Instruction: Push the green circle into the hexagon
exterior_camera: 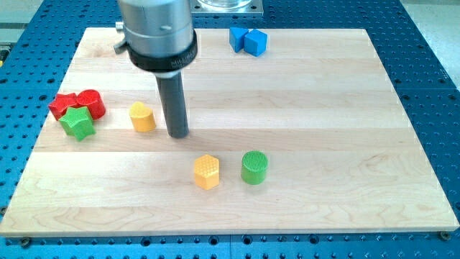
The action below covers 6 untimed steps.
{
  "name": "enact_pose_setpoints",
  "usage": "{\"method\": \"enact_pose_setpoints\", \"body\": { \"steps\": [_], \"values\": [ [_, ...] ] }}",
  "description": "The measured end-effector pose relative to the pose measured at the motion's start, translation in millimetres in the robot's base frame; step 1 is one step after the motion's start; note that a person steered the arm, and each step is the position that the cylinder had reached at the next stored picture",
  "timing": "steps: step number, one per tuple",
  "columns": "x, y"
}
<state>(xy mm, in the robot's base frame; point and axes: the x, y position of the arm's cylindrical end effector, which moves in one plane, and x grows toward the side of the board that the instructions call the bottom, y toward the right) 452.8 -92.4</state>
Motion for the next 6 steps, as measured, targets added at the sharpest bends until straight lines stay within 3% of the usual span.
{"method": "enact_pose_setpoints", "body": {
  "steps": [1, 2, 4, 5, 6],
  "values": [
    [-0.4, -79.0],
    [4.5, -77.6],
    [-9.4, 162.7],
    [36.9, 228.8],
    [54.8, 170.2]
  ]
}}
